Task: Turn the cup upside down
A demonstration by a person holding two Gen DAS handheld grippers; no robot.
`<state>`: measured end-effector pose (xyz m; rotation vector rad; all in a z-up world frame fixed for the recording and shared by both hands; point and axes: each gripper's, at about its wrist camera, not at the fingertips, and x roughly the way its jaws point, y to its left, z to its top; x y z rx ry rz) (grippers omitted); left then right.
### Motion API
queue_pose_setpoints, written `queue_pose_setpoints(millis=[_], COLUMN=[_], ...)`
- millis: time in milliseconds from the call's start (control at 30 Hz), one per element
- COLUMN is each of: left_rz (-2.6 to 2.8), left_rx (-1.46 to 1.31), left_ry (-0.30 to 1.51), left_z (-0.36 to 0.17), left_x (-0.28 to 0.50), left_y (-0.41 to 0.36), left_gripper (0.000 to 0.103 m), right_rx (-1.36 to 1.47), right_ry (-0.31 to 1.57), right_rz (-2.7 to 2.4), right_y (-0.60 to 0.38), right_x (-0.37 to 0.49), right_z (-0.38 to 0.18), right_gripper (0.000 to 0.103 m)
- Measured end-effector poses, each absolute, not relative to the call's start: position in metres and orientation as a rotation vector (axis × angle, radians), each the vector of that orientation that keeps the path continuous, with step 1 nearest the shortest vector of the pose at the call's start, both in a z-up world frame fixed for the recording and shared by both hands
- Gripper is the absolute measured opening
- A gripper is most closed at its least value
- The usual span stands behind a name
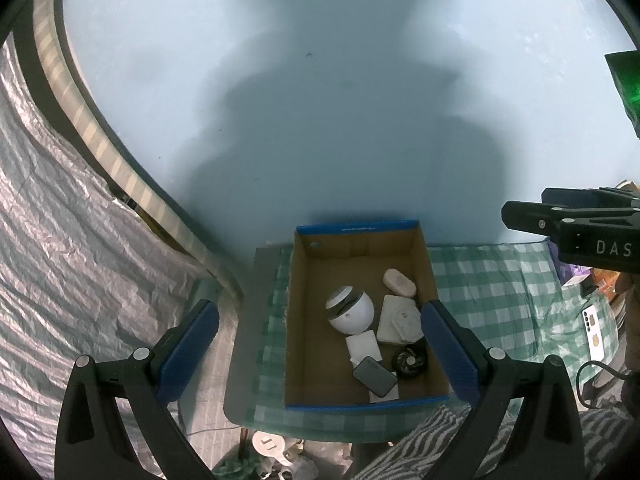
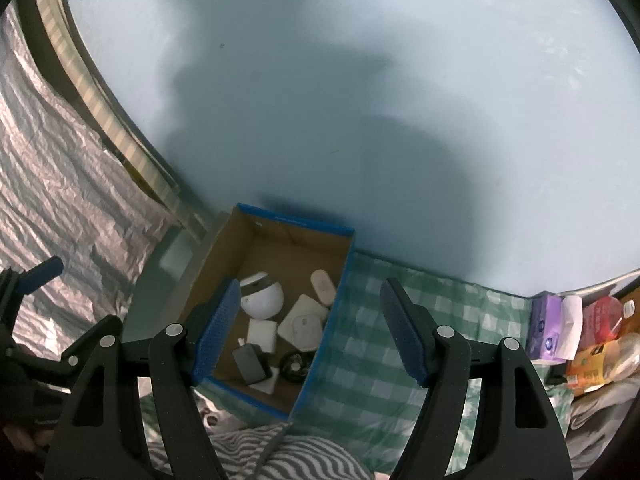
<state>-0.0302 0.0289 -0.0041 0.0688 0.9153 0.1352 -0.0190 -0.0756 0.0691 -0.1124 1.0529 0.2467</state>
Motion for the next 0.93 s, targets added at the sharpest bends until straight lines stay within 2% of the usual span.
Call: queue_pose_setpoints(millis=[933], left_rz=[0.136], left_rx=[0.08], left_ry=[0.914], left_z=[-0.0008], left_x=[-0.032], left_y=[0.0275], left_gripper=[0.102], right_rx=[-0.114], right_ry=[1.06], right_rz=[0.255], right_y=[-0.0722], right_x=[-0.0238], right_z=[0.0677], right_gripper=[0.073])
